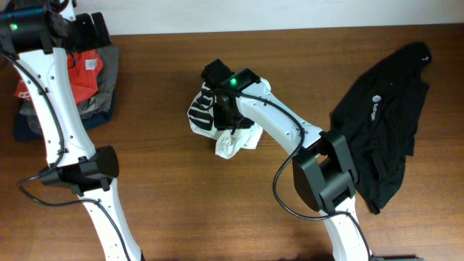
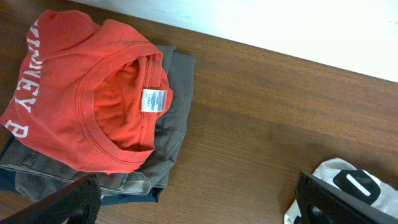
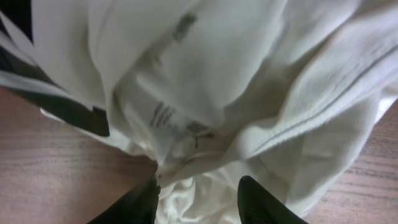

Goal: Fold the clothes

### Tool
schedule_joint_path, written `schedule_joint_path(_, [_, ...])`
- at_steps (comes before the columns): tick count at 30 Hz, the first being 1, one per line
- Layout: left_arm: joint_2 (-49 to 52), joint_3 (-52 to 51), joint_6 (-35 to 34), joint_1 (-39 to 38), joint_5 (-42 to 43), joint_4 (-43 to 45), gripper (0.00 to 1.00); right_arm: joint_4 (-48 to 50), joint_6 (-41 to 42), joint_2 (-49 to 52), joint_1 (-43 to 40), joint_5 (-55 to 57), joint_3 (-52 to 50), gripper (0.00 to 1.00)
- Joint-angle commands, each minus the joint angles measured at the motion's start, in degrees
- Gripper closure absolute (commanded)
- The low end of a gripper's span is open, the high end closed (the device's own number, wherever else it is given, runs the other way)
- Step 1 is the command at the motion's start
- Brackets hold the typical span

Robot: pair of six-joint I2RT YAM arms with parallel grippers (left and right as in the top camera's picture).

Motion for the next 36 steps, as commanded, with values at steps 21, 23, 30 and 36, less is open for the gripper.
schedule_joint_path(21, [0.50,0.39,0.94,0.02,-0.22,-1.07,0.01,2.45,1.11,1.64,-0.70,3.54,-0.42,0.75])
schedule_joint_path(23, [0.52,0.39,0.94,0.02,-0.22,-1.05,0.01,2.29,1.11,1.68,-0.87,3.61,-0.55,0.75])
schedule_joint_path(30, [0.87,0.39,0.94,0.02,-0.20,-1.07,0.01,2.32,1.11,1.88,-0.96,4.22,-0.55,0.61])
schedule_joint_path(36, [0.94,0.39,0.94,0.02,-0.20,-1.07,0.01,2.93,1.11,2.75,-0.94,4.17,-0.55,0.50])
